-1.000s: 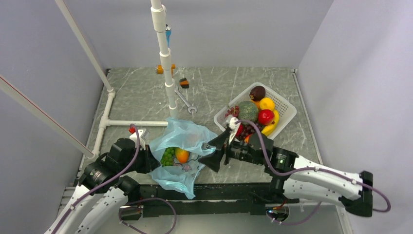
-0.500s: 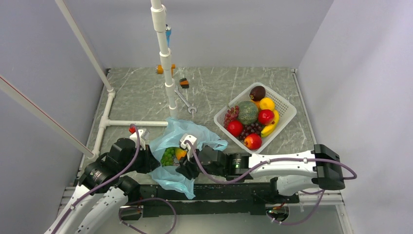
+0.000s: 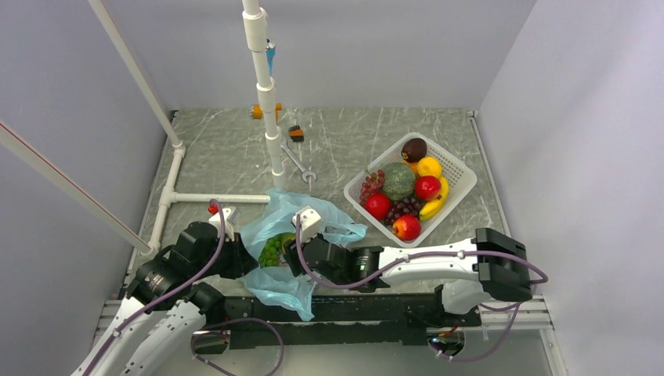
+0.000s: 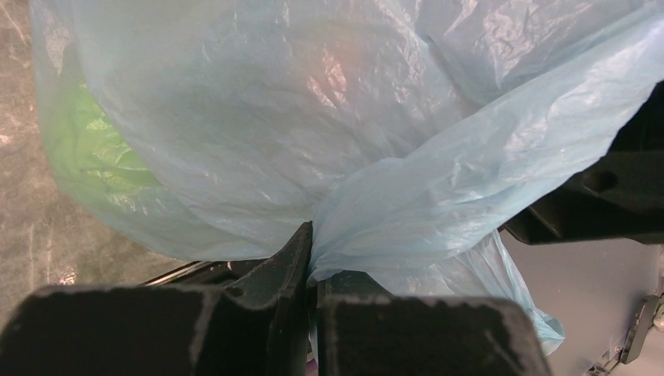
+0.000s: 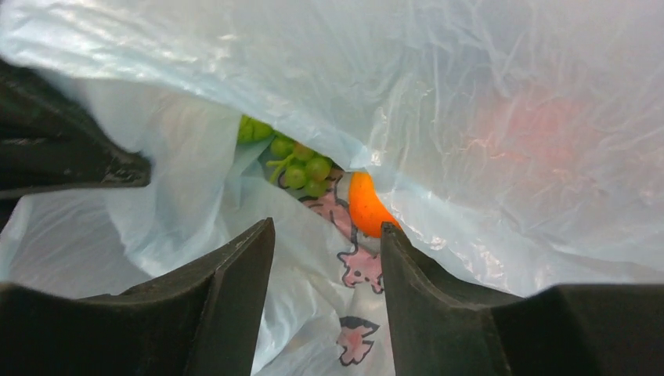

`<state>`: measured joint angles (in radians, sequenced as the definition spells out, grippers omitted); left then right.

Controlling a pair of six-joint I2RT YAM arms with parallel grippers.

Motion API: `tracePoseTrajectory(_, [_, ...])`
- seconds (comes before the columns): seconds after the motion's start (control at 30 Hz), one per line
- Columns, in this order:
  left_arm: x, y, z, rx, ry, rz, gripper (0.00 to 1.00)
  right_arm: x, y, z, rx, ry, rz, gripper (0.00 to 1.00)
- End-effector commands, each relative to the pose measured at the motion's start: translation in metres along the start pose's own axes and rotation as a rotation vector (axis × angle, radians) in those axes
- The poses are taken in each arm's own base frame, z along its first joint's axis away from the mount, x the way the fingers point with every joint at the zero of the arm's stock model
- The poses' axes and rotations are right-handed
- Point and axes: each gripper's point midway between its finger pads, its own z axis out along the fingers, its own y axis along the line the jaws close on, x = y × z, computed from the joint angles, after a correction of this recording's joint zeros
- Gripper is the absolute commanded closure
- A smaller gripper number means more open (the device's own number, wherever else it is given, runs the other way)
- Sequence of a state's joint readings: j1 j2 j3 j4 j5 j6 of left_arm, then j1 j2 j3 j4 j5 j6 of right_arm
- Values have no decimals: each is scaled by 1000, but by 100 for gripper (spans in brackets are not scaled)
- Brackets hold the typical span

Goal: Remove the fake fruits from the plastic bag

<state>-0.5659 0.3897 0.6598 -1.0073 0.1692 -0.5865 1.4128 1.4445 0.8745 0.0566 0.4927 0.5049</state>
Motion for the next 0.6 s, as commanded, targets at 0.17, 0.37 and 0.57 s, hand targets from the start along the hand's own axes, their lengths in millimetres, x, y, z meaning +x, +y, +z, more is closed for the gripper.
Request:
tracePoseTrajectory(0.17, [-5,-5,1,31,-21,18,90,-3,-10,45,115,-37,38,41])
tracePoseTrajectory(0.37, [-5,-5,1,27,-17,14,90,6,-20,67,175,-40,-14,38])
tracePoseTrajectory(0.57, [-5,-5,1,28,-16,16,90,15,-25,79,215,-26,-43,30])
